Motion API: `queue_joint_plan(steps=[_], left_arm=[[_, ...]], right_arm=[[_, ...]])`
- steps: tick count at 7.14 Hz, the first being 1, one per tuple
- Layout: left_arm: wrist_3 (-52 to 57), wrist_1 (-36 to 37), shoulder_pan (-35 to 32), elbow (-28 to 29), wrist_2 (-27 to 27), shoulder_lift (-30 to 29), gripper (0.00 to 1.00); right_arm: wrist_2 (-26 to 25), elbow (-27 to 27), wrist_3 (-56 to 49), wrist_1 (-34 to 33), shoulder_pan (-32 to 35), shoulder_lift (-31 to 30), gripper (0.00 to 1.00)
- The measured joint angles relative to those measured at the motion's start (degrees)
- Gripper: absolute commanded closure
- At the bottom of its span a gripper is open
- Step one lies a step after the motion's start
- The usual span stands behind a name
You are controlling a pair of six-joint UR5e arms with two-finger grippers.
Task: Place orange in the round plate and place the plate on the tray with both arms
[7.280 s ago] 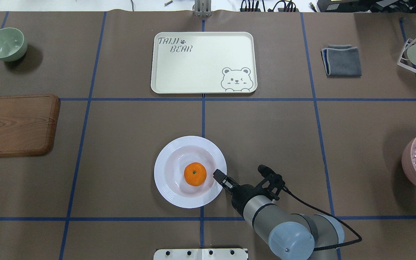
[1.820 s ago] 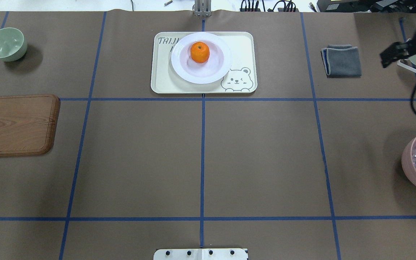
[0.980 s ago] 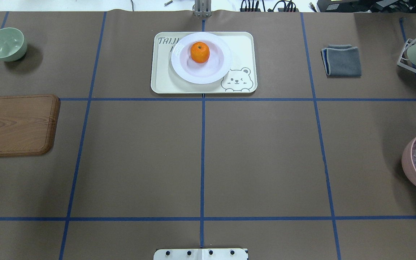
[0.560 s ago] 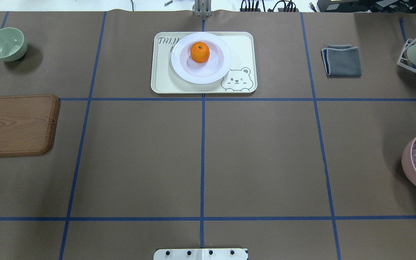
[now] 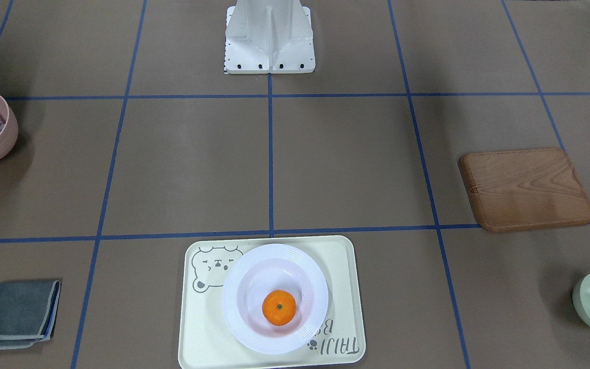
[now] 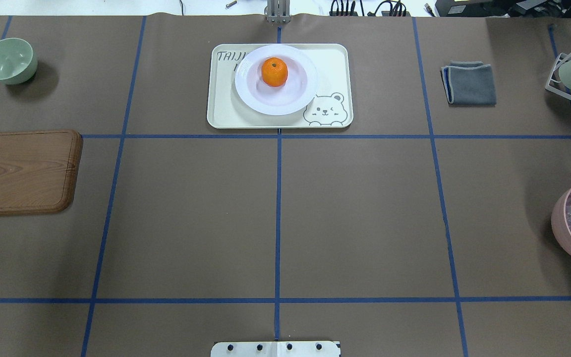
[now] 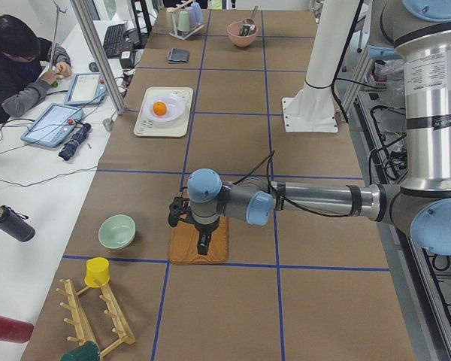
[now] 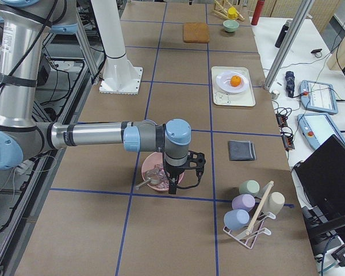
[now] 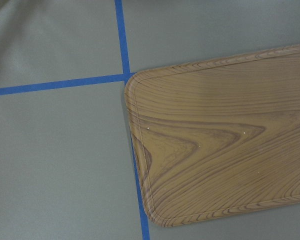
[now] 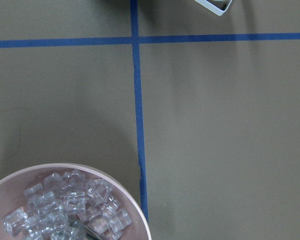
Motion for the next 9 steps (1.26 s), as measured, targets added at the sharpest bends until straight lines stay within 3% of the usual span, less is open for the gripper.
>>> queue_joint_plan(steps=[5,9], left_arm=[[2.44,1.16,-0.62,-0.22,-1.77,-0.11,0.01],[17.48,17.59,-6.83,-4.65,-2.11,-0.97,0.01]], right_arm=[[1.03,0.06,-0.76,2.05,0.0,0.07,0.0],[0.89,0.12,-0.78,3.29,0.0,0.16,0.0]])
